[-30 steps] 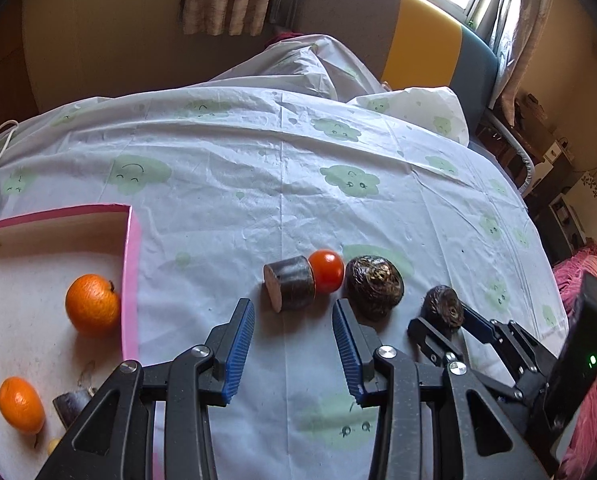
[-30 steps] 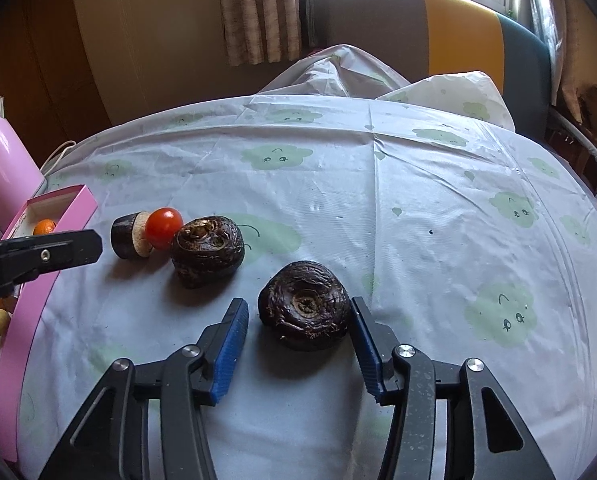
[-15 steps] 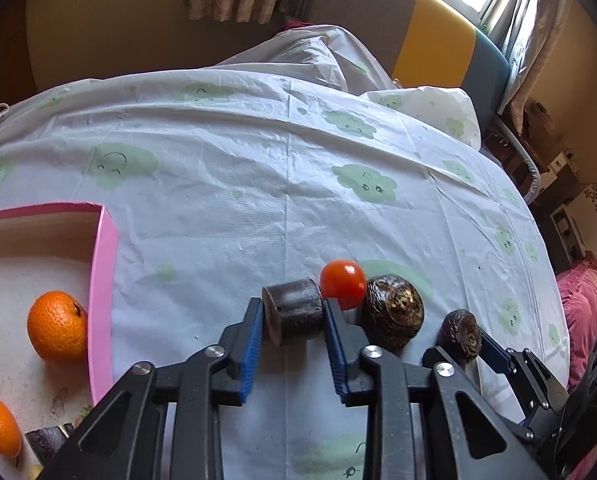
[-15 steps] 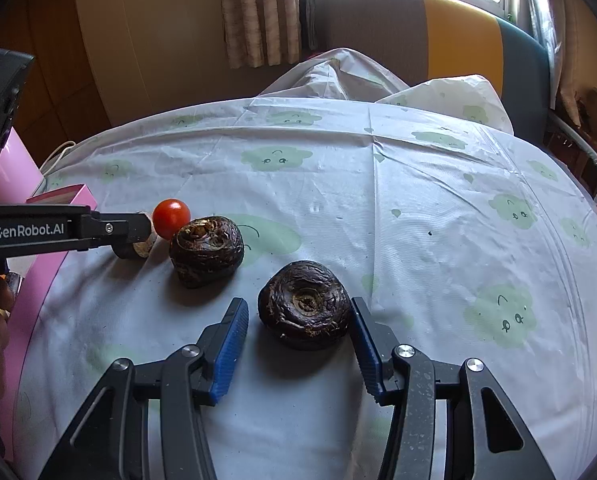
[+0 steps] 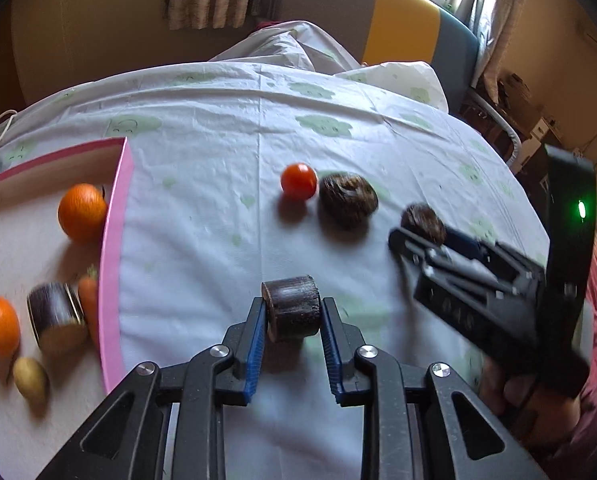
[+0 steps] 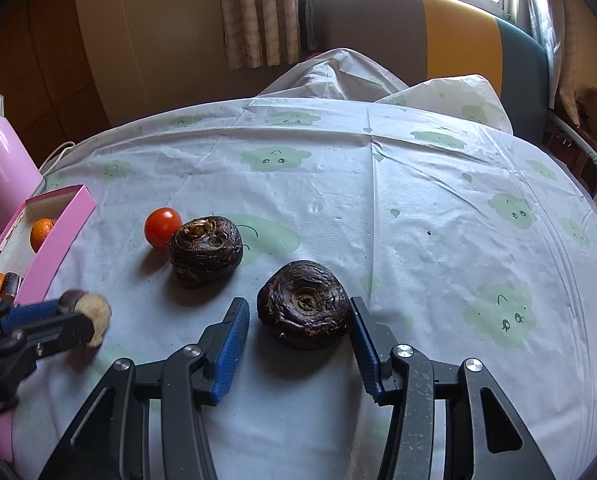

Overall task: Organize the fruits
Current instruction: 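Carry the eggplant slice into the pink tray with the left tool and open it, then hold the taro root in the right tool above the table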

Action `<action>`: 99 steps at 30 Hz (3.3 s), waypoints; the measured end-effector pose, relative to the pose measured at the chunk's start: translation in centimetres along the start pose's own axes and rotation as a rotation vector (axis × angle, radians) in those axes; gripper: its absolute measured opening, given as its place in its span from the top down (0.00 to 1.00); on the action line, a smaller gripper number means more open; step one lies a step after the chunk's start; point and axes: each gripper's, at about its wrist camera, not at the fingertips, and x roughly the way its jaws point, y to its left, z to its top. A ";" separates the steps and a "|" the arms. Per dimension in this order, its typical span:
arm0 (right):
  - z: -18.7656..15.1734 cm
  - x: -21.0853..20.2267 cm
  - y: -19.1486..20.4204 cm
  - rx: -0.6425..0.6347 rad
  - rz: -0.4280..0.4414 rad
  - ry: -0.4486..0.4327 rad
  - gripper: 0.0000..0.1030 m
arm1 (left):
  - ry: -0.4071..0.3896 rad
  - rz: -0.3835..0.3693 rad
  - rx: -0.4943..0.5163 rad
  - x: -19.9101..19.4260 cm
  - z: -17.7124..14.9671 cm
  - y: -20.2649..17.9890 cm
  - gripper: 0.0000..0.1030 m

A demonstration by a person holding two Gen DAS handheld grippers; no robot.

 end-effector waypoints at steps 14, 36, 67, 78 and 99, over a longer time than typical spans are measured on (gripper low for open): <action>0.0 0.0 0.0 -0.001 -0.022 -0.004 0.56 | -0.016 -0.003 0.005 -0.4 -0.3 0.2 0.76; -0.1 -0.1 0.4 -0.027 -0.049 -0.002 0.56 | -0.170 0.069 -0.093 -9.1 -0.5 5.9 0.76; -0.1 -0.1 0.6 -0.034 -0.057 -0.001 0.56 | -0.150 0.179 -0.316 -6.3 2.2 18.9 0.74; -0.1 -0.1 0.6 -0.034 -0.056 -0.001 0.56 | -0.146 0.237 -0.348 -7.7 0.3 17.8 0.70; 0.0 -0.1 0.9 -0.049 -0.073 0.003 0.56 | -0.153 0.232 -0.297 -9.8 -3.6 14.8 0.70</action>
